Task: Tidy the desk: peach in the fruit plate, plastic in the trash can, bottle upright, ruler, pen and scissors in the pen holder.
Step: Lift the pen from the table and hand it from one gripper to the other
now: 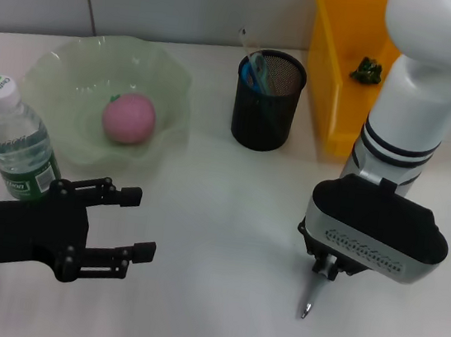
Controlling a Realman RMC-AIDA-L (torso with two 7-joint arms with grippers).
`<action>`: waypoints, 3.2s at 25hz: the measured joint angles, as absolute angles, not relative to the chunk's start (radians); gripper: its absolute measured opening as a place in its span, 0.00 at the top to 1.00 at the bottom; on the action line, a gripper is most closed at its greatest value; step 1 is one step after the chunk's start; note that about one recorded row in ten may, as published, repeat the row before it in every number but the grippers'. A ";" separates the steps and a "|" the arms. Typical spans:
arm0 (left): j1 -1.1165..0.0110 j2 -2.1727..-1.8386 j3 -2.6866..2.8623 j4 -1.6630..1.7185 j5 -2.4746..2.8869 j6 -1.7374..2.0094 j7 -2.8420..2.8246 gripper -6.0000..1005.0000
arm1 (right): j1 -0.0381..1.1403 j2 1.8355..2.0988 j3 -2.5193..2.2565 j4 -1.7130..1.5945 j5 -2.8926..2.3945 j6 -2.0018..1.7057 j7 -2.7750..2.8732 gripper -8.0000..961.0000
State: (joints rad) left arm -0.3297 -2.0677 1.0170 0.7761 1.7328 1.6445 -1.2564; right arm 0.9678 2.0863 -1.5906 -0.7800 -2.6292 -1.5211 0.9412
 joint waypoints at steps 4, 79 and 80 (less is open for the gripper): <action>-0.330 -2.066 1.017 0.778 1.728 1.649 -1.256 0.22 | 0.933 2.087 -1.574 -0.871 -2.626 -1.523 0.964 0.86; -0.432 -2.079 1.266 0.465 1.161 1.833 -1.097 0.25 | 0.546 2.070 -0.831 -0.845 -1.773 -1.929 1.336 0.87; -0.433 -2.079 1.268 0.464 1.157 1.833 -1.090 0.25 | 0.554 2.071 -0.835 -0.840 -1.773 -1.928 1.336 0.87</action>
